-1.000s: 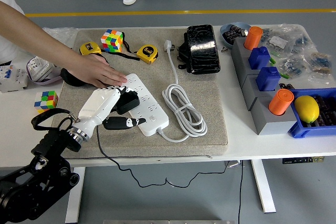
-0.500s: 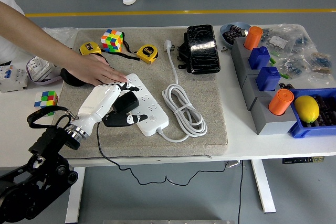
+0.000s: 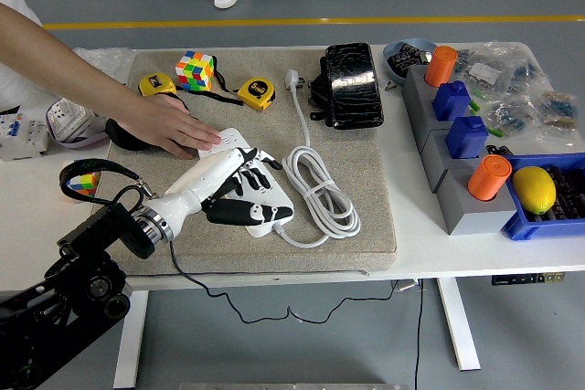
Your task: Put the plug near the board,insert it into the board,press the button,pull the plug out
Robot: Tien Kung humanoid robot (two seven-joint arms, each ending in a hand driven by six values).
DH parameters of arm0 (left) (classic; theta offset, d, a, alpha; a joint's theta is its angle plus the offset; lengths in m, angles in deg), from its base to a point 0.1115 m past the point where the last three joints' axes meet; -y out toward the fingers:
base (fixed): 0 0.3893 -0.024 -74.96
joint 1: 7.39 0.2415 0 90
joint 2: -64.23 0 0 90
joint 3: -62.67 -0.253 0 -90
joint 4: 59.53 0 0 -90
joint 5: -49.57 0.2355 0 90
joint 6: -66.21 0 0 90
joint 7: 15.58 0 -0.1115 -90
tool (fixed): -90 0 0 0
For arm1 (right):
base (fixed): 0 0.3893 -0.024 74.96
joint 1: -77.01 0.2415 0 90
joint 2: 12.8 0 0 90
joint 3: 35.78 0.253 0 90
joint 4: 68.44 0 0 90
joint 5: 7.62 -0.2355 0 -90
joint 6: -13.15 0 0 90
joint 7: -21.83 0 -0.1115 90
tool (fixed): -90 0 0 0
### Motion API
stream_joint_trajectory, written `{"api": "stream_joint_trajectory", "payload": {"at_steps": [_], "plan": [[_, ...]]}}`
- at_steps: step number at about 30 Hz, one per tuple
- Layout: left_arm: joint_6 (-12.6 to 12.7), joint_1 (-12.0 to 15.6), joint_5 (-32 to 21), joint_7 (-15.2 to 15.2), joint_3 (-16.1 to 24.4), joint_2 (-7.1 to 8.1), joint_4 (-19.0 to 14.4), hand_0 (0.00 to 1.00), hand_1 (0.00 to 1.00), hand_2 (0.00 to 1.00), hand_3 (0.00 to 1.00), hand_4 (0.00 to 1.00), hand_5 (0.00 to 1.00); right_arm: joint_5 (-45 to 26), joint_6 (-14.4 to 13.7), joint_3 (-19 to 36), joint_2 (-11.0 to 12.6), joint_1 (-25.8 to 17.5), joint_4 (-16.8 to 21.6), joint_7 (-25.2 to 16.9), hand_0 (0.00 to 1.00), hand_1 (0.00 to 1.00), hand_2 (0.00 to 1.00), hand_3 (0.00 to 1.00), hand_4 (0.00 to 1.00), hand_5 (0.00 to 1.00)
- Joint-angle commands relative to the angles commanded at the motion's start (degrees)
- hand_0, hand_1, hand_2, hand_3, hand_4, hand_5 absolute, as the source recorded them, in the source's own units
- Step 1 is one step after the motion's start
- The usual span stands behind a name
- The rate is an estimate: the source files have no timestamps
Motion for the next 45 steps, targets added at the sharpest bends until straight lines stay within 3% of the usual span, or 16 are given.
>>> {"api": "stream_joint_trajectory", "payload": {"at_steps": [1,5,9,24,40,45], "plan": [[-1.3,-0.2,0.0,1.2,-0.1,-0.03,-0.1,0.085,0.102,0.168,0.872,0.751,0.002,0.0,0.0,0.0,0.0,0.0,0.0,0.0,0.553,0.594,0.548,0.51,0.862,0.376],[-6.4,-0.8,-0.5,6.4,-0.5,-0.11,-0.5,0.085,0.102,0.168,0.872,0.751,0.002,-0.1,0.0,-0.3,0.2,0.0,0.0,0.0,0.553,0.594,0.548,0.51,0.862,0.376],[-8.8,-1.3,-0.9,9.1,-1.1,-0.14,-0.7,0.069,0.106,0.168,0.9,0.791,0.002,-0.1,0.0,-0.4,0.3,0.1,0.0,0.0,0.553,0.594,0.548,0.511,0.863,0.375],[-9.8,-2.2,1.9,10.9,-3.3,-1.41,4.2,0.063,0.105,0.172,0.914,0.801,0.002,-0.1,0.0,-0.6,0.6,0.1,0.1,-0.1,0.554,0.593,0.547,0.511,0.863,0.375],[-12.1,-1.9,3.2,12.8,-3.3,-1.44,5.9,0.063,0.103,0.172,0.885,0.801,0.002,0.1,-0.1,-0.1,0.4,-0.1,0.1,-0.1,0.553,0.593,0.546,0.51,0.862,0.376],[-10.2,-1.4,2.6,10.2,-2.3,-1.25,5.1,0.064,0.102,0.171,0.87,0.8,0.002,0.1,-0.1,0.2,0.3,-0.1,0.1,-0.1,0.553,0.593,0.547,0.51,0.862,0.376]]}}
